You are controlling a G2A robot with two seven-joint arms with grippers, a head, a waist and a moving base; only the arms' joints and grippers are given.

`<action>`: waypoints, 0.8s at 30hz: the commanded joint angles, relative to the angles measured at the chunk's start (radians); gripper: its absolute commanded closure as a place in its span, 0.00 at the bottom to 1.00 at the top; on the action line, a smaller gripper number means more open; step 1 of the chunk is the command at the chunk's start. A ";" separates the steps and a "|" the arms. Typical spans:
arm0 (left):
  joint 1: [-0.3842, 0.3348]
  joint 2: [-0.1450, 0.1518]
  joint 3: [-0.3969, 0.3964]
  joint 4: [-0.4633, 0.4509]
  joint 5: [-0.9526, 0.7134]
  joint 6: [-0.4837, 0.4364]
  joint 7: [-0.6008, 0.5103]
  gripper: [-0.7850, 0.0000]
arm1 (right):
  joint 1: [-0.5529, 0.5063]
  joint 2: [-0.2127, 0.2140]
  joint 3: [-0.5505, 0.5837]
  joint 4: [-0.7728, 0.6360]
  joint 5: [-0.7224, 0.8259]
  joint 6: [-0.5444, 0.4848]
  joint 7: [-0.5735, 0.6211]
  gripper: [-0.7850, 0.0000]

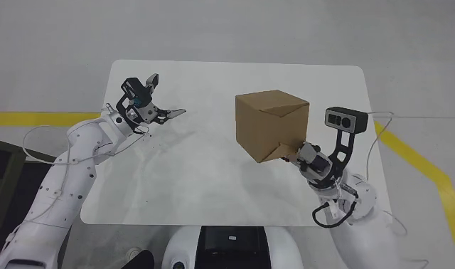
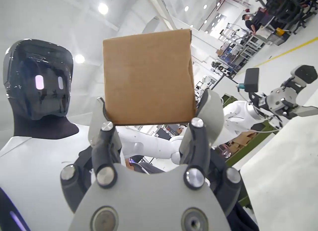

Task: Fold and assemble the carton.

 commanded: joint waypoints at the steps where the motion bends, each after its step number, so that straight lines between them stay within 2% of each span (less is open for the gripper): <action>1: 0.000 0.000 0.000 0.000 0.000 0.000 0.000 0.00 | 0.004 0.000 -0.005 0.008 0.031 -0.010 0.016 1.00; 6: 0.000 0.000 0.000 0.000 0.000 0.000 0.000 0.00 | 0.019 0.003 -0.012 0.028 0.073 -0.023 0.061 1.00; 12: 0.000 0.000 0.000 0.000 0.000 0.000 0.000 0.00 | 0.036 0.007 -0.013 0.062 0.048 0.016 0.077 1.00; 16: 0.000 0.000 0.000 0.000 0.000 0.000 0.000 0.00 | 0.044 0.013 0.002 0.080 -0.076 0.079 0.063 1.00; 24: 0.000 0.000 0.000 0.000 0.000 0.000 0.000 0.00 | 0.037 0.033 0.009 -0.013 -0.505 0.363 0.030 1.00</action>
